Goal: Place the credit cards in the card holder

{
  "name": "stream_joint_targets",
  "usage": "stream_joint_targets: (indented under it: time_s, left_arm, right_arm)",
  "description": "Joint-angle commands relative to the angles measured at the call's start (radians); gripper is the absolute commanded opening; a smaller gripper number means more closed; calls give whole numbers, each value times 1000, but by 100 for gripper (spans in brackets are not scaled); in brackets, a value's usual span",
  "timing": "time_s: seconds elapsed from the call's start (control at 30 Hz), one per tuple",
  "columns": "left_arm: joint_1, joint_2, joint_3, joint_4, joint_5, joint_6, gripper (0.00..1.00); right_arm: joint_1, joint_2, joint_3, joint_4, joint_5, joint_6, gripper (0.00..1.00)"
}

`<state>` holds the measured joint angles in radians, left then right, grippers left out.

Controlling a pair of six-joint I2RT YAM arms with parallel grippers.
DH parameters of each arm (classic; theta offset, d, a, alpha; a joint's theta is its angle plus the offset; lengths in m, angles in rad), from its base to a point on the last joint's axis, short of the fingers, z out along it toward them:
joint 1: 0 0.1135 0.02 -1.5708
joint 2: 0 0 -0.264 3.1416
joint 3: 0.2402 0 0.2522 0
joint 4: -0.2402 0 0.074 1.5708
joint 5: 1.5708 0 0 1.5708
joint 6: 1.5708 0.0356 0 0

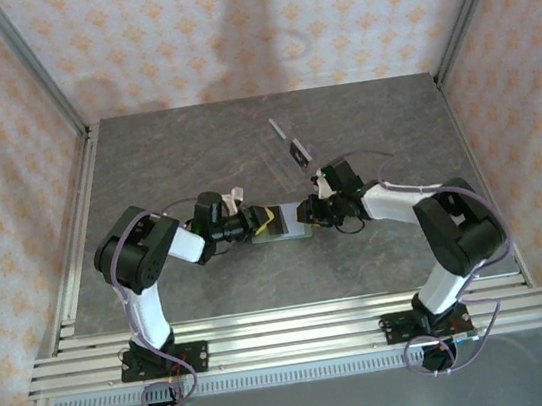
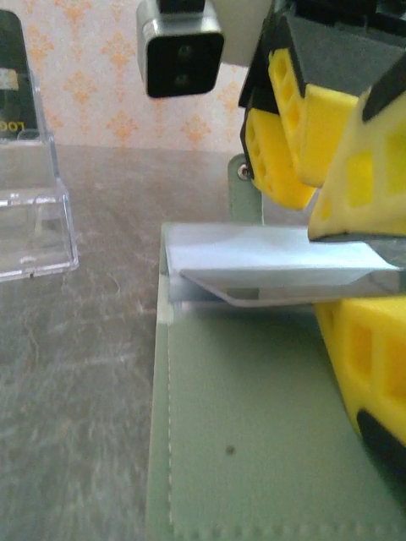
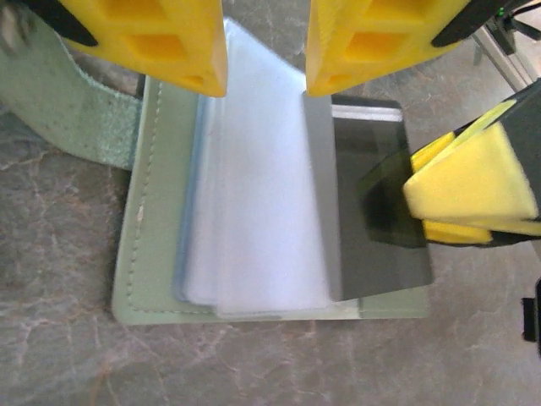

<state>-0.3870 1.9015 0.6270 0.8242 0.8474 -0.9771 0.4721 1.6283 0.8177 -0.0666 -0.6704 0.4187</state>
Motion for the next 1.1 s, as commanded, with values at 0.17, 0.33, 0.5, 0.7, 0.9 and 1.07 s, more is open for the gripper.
stream_joint_targets:
  time_s: [0.17,0.33,0.5,0.7,0.9,1.07]
  left_arm:
    - [-4,-72,51,-337,-105,135,41]
    - [-4,-99,76,-423,-145,159,46]
    - [-4,-125,99,-497,-182,170,52]
    - [-2,-145,119,-573,-234,178,54]
    - [-1,-157,145,-646,-295,177,52]
    - [-1,-150,189,-729,-325,215,48]
  right_arm:
    - [80,-141,49,-144,261,-82,37]
    - [138,-117,50,-90,272,-50,38]
    - [142,-69,47,-4,194,20,35]
    - [152,-43,63,22,208,43,34]
    - [161,-5,83,48,206,62,30]
    - [161,11,92,52,212,60,30]
